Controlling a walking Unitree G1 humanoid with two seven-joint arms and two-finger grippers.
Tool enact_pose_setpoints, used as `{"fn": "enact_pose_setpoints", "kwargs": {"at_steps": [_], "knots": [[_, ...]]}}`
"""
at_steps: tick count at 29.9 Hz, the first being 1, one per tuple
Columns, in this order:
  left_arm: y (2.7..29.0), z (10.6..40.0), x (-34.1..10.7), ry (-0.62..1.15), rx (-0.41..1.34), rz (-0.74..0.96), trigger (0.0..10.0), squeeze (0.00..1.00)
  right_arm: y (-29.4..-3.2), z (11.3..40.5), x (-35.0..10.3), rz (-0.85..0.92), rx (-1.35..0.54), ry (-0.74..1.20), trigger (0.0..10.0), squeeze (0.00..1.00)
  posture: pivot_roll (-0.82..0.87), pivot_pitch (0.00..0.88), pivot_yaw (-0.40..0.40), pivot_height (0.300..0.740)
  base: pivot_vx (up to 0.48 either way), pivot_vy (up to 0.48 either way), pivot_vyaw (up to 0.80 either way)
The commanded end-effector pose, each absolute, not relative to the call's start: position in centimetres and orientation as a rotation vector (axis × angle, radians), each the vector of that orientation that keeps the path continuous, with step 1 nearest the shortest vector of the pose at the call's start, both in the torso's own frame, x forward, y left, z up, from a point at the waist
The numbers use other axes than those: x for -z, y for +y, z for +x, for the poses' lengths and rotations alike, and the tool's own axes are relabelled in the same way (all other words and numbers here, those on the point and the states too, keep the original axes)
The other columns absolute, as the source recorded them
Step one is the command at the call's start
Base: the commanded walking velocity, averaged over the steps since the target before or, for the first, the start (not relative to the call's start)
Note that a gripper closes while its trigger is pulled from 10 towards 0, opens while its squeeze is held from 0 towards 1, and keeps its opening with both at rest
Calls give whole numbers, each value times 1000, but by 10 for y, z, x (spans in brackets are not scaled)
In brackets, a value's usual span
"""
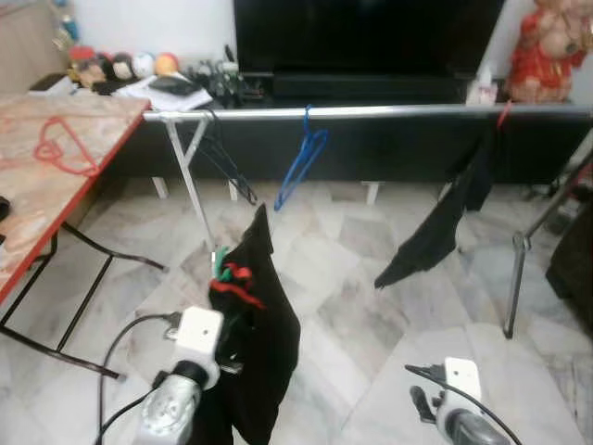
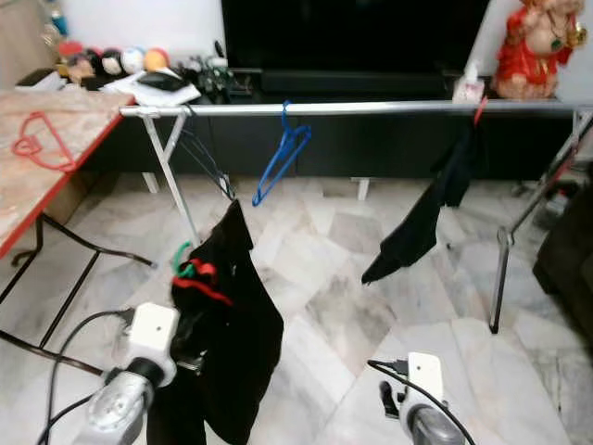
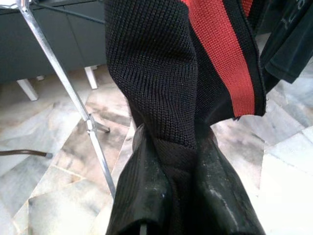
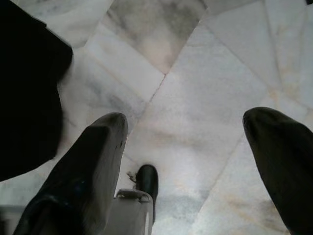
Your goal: Hang hanger
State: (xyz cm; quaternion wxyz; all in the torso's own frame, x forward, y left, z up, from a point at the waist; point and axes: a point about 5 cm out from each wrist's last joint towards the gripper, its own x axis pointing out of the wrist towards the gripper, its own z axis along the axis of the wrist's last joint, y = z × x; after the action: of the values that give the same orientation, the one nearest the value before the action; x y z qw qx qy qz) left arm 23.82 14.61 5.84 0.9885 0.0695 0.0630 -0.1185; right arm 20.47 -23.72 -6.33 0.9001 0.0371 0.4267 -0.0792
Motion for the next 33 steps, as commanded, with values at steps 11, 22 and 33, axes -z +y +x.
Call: {"fn": "enact_pose_setpoints", "kwargs": {"at_steps": [11,22,33], "knots": [[149,243,-68,85,240,149,10000,0,-233,209,62,92,156,870,10000,0,11,0,-21,716,0,187,0],[147,243,-68,79,252,163,10000,0,-233,208,63,93,154,871,10000,0,12,0,-18,716,0,56,0],[146,243,-69,72,257,160,10000,0,-233,209,62,97,159,868,10000,0,12,0,-18,716,0,0,0]]}}
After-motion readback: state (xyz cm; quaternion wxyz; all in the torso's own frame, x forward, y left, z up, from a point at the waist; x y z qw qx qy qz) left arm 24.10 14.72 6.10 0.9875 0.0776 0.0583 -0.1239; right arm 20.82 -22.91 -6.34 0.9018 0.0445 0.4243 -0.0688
